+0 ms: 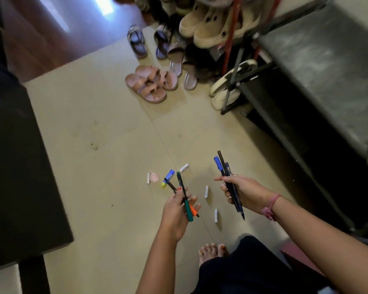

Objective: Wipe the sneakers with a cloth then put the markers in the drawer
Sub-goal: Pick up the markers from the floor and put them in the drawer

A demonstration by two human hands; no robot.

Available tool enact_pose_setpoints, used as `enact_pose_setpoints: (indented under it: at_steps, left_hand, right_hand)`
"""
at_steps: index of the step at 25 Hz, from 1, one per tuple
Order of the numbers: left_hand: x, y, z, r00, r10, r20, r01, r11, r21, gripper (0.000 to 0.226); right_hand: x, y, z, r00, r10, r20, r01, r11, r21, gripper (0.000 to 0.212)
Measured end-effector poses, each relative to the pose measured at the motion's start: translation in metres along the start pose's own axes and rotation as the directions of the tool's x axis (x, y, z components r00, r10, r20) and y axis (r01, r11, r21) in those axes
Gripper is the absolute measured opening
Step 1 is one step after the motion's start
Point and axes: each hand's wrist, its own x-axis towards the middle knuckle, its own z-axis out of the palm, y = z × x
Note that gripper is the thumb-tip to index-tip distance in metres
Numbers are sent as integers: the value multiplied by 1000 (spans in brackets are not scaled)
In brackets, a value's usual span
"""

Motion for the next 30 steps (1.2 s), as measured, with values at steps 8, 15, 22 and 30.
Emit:
enact_pose_setpoints:
  at_steps: [8,15,22,30]
  left_hand:
    - [-130,22,117,941,-146,305,75,970,231,20]
    - [-256,4,156,833,-287,473,53,893,447,24]
    - [-345,-49,157,741,-441,507,-34,730,683,7]
    - [-403,-149,114,667,-626,405,-45,508,860,13]
  right_hand:
    - [-168,-29,0,971,-215,-102,233,948,217,25]
    - [-308,4,17,875,-363,-320,452,849,272,24]
    - [-409,78,32,763,-324,-559,542,792,282,10]
    - [-480,199,49,755,-232,-613,569,697,437,27]
